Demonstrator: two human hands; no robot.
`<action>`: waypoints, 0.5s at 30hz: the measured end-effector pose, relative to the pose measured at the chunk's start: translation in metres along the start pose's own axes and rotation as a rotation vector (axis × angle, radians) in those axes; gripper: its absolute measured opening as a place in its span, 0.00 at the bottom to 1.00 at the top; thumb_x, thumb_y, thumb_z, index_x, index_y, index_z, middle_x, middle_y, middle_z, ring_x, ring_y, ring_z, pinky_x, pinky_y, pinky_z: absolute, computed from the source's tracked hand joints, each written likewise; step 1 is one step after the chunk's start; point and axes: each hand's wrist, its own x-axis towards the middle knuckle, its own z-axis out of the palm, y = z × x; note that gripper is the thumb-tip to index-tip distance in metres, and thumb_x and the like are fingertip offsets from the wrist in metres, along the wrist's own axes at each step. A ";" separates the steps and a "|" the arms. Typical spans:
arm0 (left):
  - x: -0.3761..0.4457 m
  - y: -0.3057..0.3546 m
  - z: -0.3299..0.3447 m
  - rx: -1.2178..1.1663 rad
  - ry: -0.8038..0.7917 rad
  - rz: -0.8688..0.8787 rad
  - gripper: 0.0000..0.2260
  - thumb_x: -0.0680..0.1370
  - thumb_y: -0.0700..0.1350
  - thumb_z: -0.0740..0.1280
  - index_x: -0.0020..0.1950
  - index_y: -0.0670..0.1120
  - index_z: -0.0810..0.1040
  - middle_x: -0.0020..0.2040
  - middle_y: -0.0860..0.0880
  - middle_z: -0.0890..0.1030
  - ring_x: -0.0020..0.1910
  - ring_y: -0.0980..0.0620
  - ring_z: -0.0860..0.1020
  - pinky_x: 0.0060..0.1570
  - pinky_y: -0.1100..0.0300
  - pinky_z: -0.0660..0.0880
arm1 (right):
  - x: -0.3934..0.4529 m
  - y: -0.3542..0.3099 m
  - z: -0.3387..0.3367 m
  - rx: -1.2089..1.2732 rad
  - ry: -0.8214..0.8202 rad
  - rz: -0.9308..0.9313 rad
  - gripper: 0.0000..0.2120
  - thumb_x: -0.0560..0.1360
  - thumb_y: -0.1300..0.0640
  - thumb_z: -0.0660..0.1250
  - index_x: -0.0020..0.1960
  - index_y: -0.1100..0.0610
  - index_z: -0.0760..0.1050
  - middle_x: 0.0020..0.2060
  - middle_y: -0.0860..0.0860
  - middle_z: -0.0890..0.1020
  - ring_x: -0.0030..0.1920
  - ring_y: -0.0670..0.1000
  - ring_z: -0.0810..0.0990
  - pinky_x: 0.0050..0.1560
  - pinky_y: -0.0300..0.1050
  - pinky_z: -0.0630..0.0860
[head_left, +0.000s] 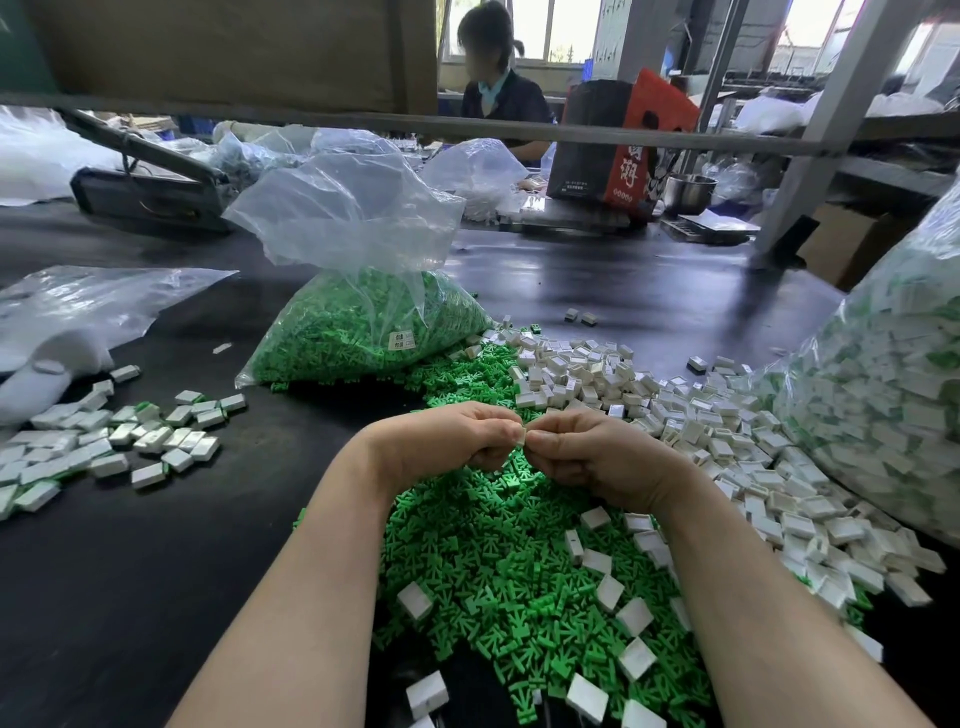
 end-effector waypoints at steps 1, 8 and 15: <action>0.000 0.001 0.000 0.010 0.000 -0.004 0.15 0.84 0.42 0.57 0.36 0.49 0.68 0.31 0.54 0.66 0.30 0.58 0.63 0.34 0.68 0.64 | 0.000 0.000 0.000 -0.012 -0.002 0.003 0.11 0.76 0.54 0.65 0.48 0.63 0.72 0.30 0.47 0.70 0.27 0.42 0.62 0.26 0.30 0.61; -0.002 0.003 0.001 0.003 0.024 0.011 0.13 0.84 0.42 0.56 0.39 0.46 0.67 0.32 0.53 0.65 0.30 0.57 0.62 0.34 0.66 0.62 | -0.001 -0.002 0.003 0.011 0.010 -0.026 0.08 0.77 0.54 0.63 0.41 0.58 0.73 0.29 0.45 0.71 0.27 0.41 0.62 0.26 0.31 0.61; -0.001 -0.005 -0.004 -0.046 0.101 0.022 0.11 0.84 0.44 0.57 0.43 0.46 0.70 0.34 0.53 0.67 0.35 0.56 0.64 0.43 0.62 0.64 | 0.004 -0.003 0.009 0.018 0.087 -0.034 0.14 0.78 0.51 0.61 0.36 0.53 0.74 0.29 0.48 0.66 0.27 0.45 0.59 0.28 0.38 0.55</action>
